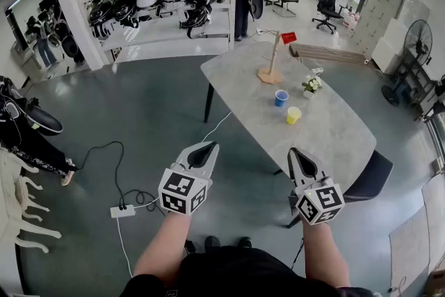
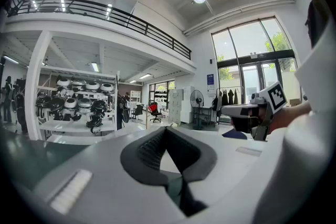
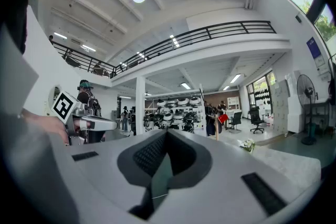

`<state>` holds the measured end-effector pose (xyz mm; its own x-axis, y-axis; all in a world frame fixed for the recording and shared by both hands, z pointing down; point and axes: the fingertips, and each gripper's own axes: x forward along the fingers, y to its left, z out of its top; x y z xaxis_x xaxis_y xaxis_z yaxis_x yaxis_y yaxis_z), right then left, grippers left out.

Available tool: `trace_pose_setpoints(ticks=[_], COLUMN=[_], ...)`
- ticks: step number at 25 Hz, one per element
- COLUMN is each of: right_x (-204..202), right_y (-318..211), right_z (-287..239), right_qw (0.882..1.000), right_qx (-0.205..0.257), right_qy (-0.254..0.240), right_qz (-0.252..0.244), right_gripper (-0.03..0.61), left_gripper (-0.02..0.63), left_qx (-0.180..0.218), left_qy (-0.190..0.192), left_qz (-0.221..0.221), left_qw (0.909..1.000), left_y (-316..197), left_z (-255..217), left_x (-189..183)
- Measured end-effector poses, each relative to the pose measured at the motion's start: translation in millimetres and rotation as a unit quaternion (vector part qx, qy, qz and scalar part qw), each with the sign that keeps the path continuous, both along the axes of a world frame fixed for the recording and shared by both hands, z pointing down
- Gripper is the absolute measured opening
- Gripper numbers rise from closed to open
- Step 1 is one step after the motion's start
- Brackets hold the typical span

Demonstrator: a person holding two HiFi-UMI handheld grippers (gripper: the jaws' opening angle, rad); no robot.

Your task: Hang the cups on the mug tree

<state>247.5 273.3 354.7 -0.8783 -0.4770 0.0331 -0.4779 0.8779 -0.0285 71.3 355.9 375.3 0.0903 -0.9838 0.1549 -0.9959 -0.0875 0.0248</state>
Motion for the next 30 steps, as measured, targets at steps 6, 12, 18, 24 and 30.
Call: trace_pose_setpoints(ticks=[6,12,18,24,30], right_x=[2.3,-4.3,-10.3,-12.3,-9.5], right_y=[-3.0,-2.1,4.8,4.6,3.9], right_z=[-0.3,-0.4,1.4,5.3,7.2], right_qw=[1.0,1.0,1.0,1.0,1.0], right_qx=[-0.003,-0.004,0.006,-0.006,-0.017], right_qy=[0.002,0.004,0.017,0.014,0.008], right_qz=[0.004,-0.006,-0.022,-0.014,-0.003], right_gripper=[0.009,0.011,0.011,0.012,0.127], left_gripper=[0.009,0.009,0.011,0.012,0.119], left_qx=[-0.004,-0.005,-0.009,-0.003,0.005], left_qy=[0.001,0.006,-0.009,-0.01,-0.001], left_qz=[-0.002,-0.01,-0.028,-0.024,-0.025], left_qw=[1.0,0.9999,0.9995,0.9997,0.9997], left_y=[1.0,3.6,8.8,11.2,13.4], left_z=[-2.5,-5.5,-1.7,-1.6,-5.1], left_x=[-2.0,-10.2,-17.0,-20.5,-24.7])
